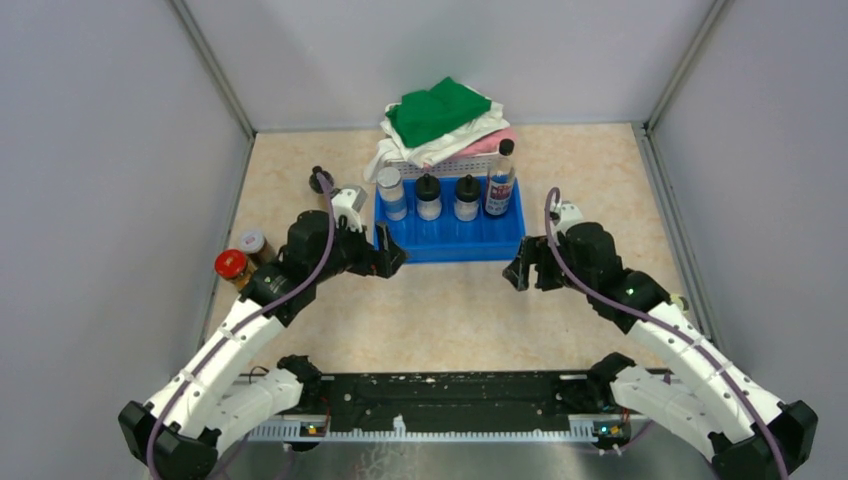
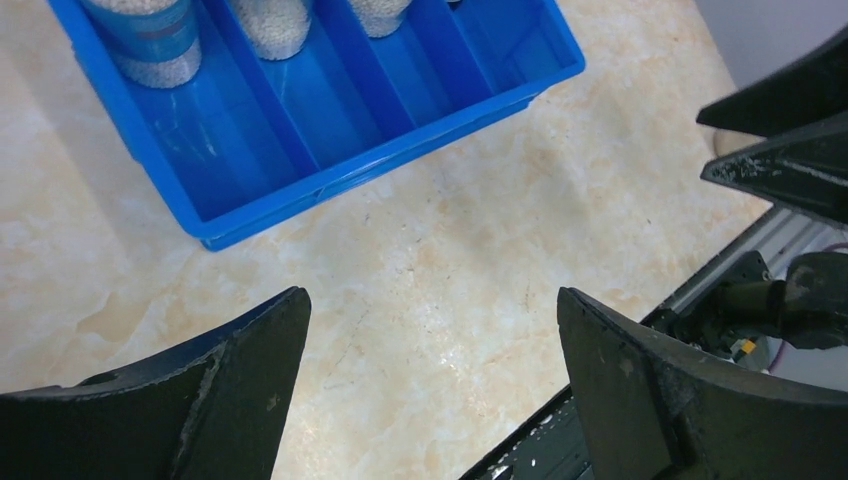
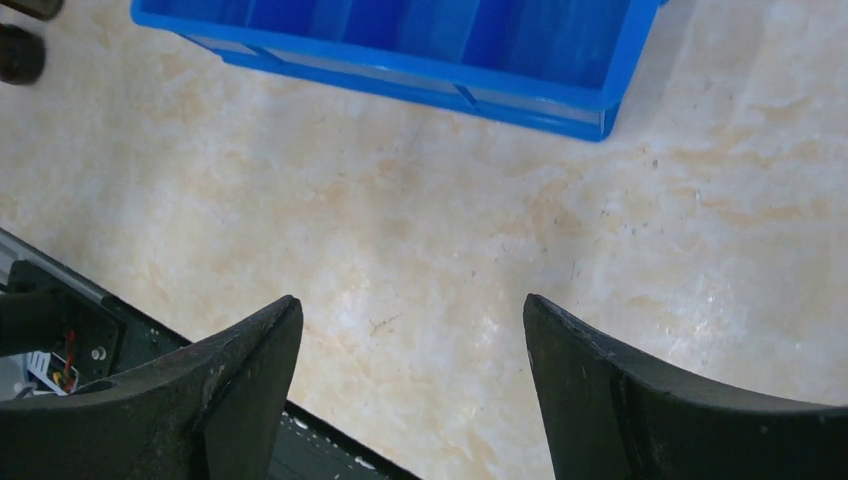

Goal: Organize the condiment bottles
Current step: Pick up the bottle from the center of the board.

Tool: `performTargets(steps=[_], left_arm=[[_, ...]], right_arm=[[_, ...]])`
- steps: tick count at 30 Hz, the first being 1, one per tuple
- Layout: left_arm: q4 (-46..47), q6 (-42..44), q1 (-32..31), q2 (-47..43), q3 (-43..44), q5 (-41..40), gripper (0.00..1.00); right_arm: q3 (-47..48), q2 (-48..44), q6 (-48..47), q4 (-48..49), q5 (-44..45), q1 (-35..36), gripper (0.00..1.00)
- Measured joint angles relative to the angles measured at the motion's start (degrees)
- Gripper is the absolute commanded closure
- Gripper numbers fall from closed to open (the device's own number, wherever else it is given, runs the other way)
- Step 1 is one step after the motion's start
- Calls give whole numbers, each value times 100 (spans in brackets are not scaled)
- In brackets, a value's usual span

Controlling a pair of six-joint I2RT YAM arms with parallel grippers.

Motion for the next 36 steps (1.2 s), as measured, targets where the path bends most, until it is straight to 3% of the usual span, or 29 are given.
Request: performTargets(steps=[8,14,24,27,33,36], left_arm=[[-17,-452,-55,385,7,-643,1],[55,-837,-590,975,55,-1235,1],[-96,-697,-898,1674,494,-3189,1],[-13,-490,-525,1908,785,-3283,1],[319,-50,1252,2914,1550,-2983,1],[483,127,1596,3482,1915,-2986,1]], right_arm=[[-61,11,133,-450,181,0,19],[164,538,85,-553,664,-7,21],[354,1054,98,-483,1255,-11,21],[496,1263,109,-367,1368,-11,21],[970,1777,68,-345,1495,-15,21],[1294,1991,-31,-348,1508,-28,21]])
